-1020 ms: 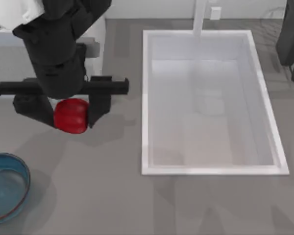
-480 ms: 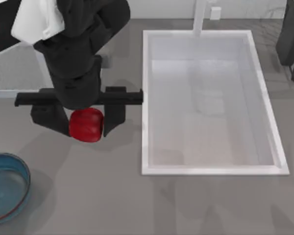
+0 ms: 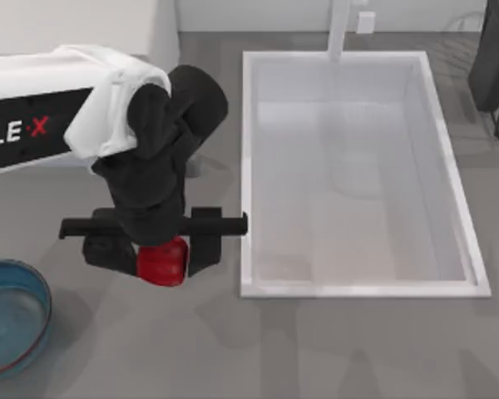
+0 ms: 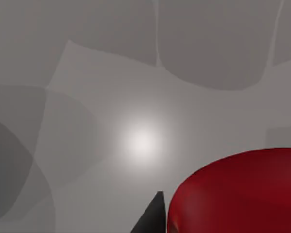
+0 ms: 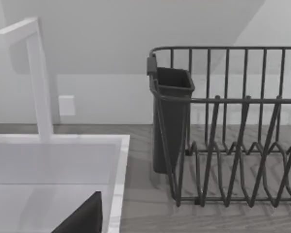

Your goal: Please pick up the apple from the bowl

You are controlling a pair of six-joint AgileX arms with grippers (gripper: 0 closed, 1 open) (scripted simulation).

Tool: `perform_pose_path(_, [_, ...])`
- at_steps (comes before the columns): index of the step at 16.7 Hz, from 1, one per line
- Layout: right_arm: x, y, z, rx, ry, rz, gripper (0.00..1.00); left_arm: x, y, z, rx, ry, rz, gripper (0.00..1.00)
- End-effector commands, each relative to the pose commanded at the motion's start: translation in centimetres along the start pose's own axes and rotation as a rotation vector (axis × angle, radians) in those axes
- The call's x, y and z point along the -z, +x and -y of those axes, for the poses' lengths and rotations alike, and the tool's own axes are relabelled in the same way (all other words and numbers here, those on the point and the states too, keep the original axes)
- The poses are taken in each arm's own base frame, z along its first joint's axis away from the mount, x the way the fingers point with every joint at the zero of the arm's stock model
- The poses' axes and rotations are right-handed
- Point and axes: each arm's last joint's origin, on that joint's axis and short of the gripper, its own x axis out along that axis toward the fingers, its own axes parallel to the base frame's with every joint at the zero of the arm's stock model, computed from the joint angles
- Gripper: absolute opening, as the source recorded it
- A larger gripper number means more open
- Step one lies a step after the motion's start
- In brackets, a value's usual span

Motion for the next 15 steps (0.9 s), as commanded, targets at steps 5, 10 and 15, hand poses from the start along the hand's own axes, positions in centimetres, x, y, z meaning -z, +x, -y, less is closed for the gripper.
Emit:
perform_pose_path(5, [0.00,0.00,0.00,0.000,0.000,0.000,1.00,0.33,1.60,-0.19,-0.006,0.000,-0.009,0.00])
perform_pose_path(10, [0.00,0.00,0.00,0.000,0.000,0.000,1.00,0.33,1.60,-0.19,-0.006,0.000,-0.009,0.30])
perform_pose_path(15, [0.00,0.00,0.00,0.000,0.000,0.000,1.00,0.33,1.60,-0.19,-0.006,0.000,-0.009,0.68])
